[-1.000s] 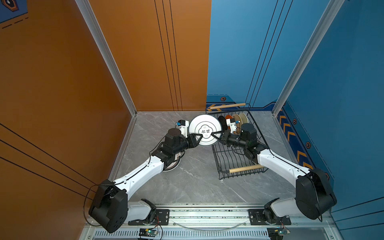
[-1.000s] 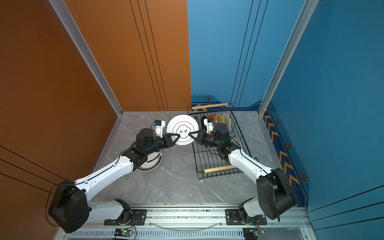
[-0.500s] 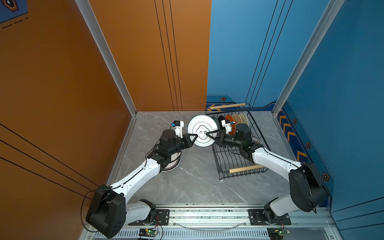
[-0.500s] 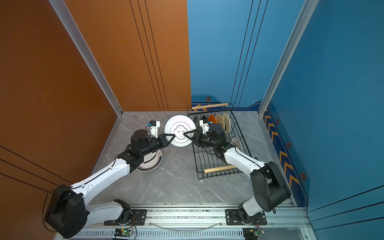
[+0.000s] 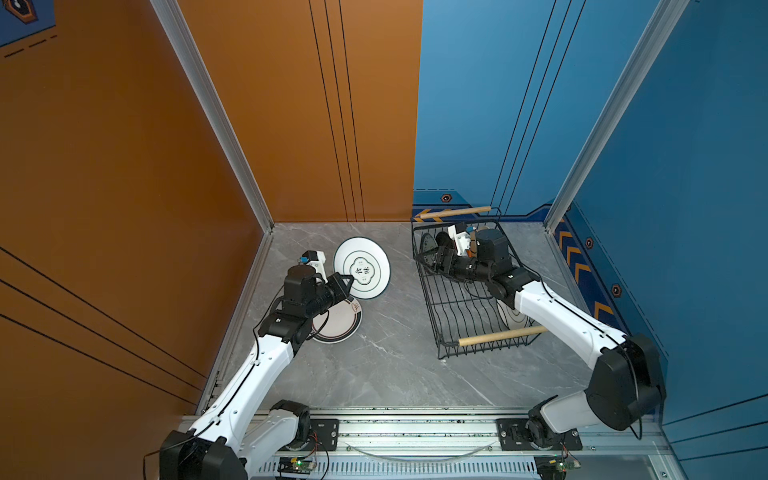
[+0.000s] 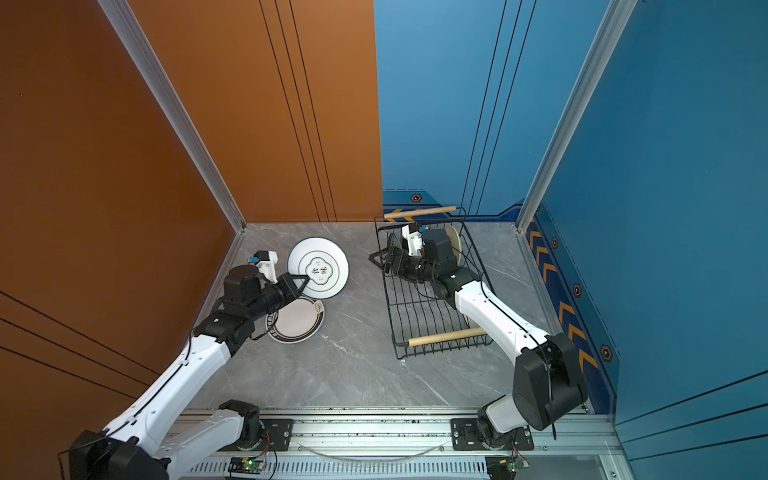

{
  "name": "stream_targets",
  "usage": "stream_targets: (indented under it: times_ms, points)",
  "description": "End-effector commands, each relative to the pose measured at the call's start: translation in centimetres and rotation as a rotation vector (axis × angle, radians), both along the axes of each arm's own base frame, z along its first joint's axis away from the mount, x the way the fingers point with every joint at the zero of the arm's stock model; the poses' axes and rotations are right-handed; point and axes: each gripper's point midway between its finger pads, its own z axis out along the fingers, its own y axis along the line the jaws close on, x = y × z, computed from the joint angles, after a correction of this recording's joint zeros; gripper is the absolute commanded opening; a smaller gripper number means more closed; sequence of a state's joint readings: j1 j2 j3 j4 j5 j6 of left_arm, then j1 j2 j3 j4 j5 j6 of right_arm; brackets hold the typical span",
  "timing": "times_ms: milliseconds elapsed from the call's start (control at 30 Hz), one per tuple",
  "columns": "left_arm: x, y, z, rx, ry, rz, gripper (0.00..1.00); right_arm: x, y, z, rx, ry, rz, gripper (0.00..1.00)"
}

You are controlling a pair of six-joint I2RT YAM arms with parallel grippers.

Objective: Unload the plates from the dish rack
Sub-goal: 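Carry the flower-print plate toward the table stack with the left gripper while the right withdraws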

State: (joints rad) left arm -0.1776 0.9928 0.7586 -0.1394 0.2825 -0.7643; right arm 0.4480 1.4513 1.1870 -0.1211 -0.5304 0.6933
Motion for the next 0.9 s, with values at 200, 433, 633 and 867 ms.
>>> stream_targets:
  times_ms: [200, 433, 633, 867]
  points:
    - [-3.6, 8.4, -4.8, 0.087, 0.245, 0.267, 0.11, -2.4, -10.4, -1.3, -0.633, -0.077, -0.173, 1.0]
    - [-4.9, 10.7, -8.3, 0.146, 0.382, 0.369, 0.08, -3.0, -15.0, -1.8, -0.901, -0.081, -0.308, 1.0]
    - [-5.3, 11.2, -9.6, 0.171, 0.417, 0.389, 0.08, -3.2, -15.3, -3.3, -0.942, -0.054, -0.291, 1.0]
    - [-5.8, 11.2, -10.9, 0.161, 0.458, 0.401, 0.09, -3.2, -15.0, -4.3, -0.955, -0.035, -0.266, 1.0]
